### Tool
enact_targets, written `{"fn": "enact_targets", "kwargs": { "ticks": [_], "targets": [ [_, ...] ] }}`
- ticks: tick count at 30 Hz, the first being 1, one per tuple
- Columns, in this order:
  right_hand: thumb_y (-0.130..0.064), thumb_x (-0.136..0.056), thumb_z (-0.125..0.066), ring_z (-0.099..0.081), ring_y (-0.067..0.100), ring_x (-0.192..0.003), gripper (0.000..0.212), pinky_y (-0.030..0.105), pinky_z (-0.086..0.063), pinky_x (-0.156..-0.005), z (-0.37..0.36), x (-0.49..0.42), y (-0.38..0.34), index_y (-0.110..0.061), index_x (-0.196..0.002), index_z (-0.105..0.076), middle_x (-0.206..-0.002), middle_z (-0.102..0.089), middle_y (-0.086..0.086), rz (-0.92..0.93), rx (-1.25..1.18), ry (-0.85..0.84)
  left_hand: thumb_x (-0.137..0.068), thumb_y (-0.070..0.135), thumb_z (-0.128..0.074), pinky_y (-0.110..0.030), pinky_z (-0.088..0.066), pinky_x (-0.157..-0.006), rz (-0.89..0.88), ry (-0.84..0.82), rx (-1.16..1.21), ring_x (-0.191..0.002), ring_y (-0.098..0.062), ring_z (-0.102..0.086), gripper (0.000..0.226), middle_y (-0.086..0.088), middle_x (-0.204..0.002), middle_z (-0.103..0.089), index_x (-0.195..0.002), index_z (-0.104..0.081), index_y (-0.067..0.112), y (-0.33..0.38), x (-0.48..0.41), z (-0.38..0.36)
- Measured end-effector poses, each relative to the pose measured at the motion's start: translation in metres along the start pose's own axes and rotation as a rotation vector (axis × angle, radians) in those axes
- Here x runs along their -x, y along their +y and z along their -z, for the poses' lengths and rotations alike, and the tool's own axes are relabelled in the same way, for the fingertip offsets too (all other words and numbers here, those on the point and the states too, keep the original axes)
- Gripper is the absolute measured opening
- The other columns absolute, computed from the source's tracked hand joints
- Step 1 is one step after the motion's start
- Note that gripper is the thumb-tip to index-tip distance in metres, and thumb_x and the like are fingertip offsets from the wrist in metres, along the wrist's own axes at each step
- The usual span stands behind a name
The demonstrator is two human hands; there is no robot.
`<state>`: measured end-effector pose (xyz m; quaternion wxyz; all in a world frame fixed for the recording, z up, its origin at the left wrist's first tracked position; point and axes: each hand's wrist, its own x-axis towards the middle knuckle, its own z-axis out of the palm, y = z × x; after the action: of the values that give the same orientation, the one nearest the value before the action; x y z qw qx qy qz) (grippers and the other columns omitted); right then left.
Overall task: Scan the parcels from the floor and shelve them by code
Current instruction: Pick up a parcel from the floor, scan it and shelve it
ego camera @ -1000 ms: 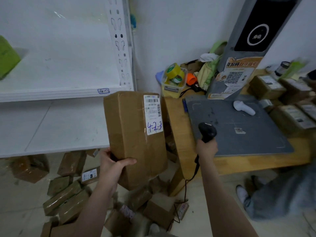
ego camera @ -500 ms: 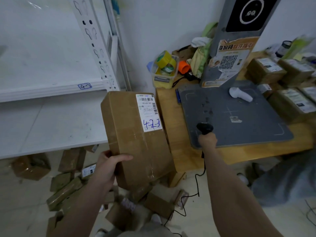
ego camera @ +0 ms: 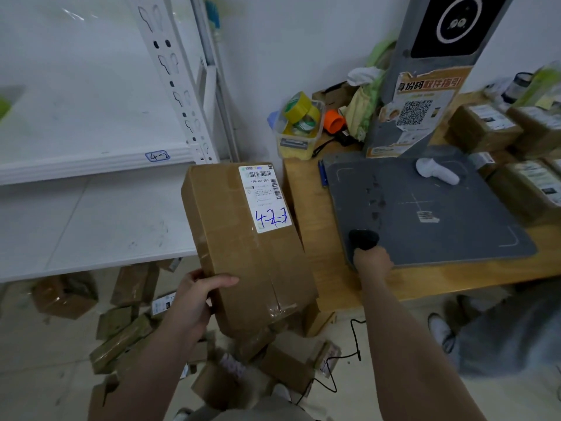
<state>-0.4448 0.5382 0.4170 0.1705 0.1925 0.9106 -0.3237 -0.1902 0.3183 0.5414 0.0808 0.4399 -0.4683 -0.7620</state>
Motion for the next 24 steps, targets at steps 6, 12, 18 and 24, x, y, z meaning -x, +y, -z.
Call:
{"fn": "enact_targets", "kwargs": {
  "ticks": [6,12,18,24],
  "targets": [
    [-0.022,-0.086,-0.069,-0.039,0.038,-0.128,0.060,0.047,-0.034,-0.108,0.001,0.038,-0.007,0.001,-0.136,-0.045,-0.139,-0.044,0.022,0.061,-0.201,0.292,-0.051,0.010,-0.082,-0.053,-0.047,-0.099,-0.003,0.010,0.048,-0.116,-0.033,-0.057,0.081,-0.011,-0.123,-0.067,-0.129,-0.058,0.004,0.006,0.000,0.011],
    [-0.015,-0.087,-0.070,-0.053,0.016,-0.110,0.046,0.028,-0.049,-0.085,-0.006,0.119,-0.049,-0.013,-0.130,-0.053,-0.123,-0.052,0.000,0.317,-0.556,0.178,-0.063,0.009,-0.078,-0.037,-0.045,-0.076,-0.027,0.055,0.119,-0.105,-0.025,-0.058,0.068,-0.008,-0.120,-0.066,-0.128,-0.059,0.006,0.025,0.002,0.038],
    [-0.033,-0.092,-0.067,-0.057,0.002,-0.106,0.039,0.018,-0.047,-0.082,-0.032,0.218,-0.102,-0.023,-0.129,-0.057,-0.120,-0.060,-0.009,0.590,-0.609,-0.376,-0.051,0.015,-0.085,-0.042,-0.049,-0.076,-0.111,0.093,0.215,-0.112,-0.030,-0.058,0.081,-0.010,-0.124,-0.065,-0.128,-0.061,0.007,0.047,0.016,0.098],
    [-0.039,-0.090,-0.068,-0.056,0.006,-0.108,0.045,0.022,-0.048,-0.077,-0.080,0.331,-0.145,-0.032,-0.131,-0.050,-0.124,-0.055,-0.011,0.687,-0.463,-0.828,-0.035,0.029,-0.088,-0.040,-0.050,-0.079,-0.190,0.165,0.312,-0.115,-0.030,-0.060,0.097,-0.010,-0.119,-0.070,-0.126,-0.062,0.009,0.065,0.056,0.204]
  ]
}}
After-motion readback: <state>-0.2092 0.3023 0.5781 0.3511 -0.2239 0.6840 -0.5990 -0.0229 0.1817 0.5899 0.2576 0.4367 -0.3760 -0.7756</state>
